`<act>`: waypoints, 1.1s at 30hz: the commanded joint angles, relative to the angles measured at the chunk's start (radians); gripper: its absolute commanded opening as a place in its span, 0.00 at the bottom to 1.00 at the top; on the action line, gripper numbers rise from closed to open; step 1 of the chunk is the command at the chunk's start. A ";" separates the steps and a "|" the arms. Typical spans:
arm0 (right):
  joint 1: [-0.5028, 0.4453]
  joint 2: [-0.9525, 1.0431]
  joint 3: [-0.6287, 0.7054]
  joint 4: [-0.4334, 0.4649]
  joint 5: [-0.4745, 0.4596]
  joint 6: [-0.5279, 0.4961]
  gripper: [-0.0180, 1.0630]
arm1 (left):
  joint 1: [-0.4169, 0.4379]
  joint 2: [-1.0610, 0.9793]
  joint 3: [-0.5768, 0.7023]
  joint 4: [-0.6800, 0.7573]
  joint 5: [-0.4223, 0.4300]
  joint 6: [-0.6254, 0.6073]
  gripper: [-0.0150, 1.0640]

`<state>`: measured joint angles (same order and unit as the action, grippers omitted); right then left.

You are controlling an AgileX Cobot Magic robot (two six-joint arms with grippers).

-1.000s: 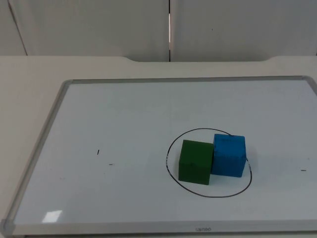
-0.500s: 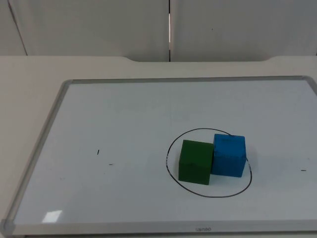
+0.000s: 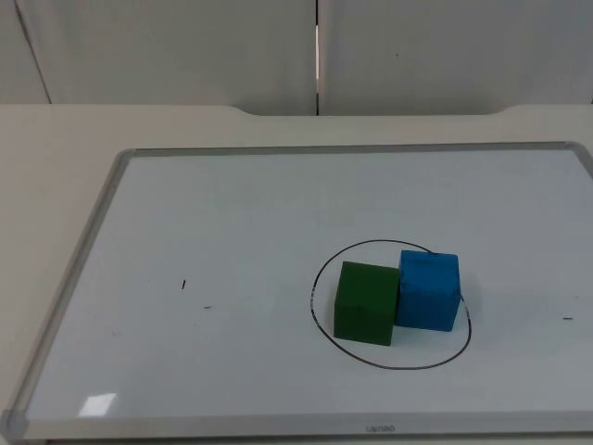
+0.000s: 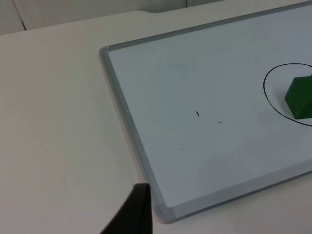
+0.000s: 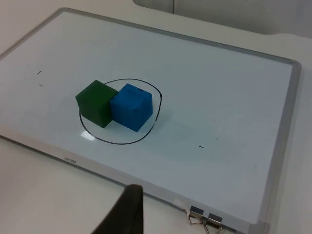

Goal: Push the two cubes into the marked area.

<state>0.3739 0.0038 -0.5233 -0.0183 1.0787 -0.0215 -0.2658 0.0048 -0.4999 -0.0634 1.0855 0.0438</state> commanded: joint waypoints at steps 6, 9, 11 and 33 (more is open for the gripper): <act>-0.004 -0.004 0.007 0.002 0.001 -0.001 0.99 | 0.001 -0.005 0.006 -0.004 -0.012 -0.004 0.99; -0.004 -0.004 0.007 0.002 0.001 -0.001 0.99 | 0.001 -0.005 0.006 -0.004 -0.012 -0.004 0.99; -0.004 -0.004 0.007 0.002 0.001 -0.001 0.99 | 0.001 -0.005 0.006 -0.004 -0.012 -0.004 0.99; -0.089 -0.004 0.007 0.002 -0.002 0.003 0.99 | 0.175 -0.005 0.006 0.002 -0.012 -0.004 0.99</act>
<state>0.3006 0.0038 -0.5233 -0.0183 1.0787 -0.0194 -0.0989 0.0048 -0.4999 -0.0634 1.0855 0.0438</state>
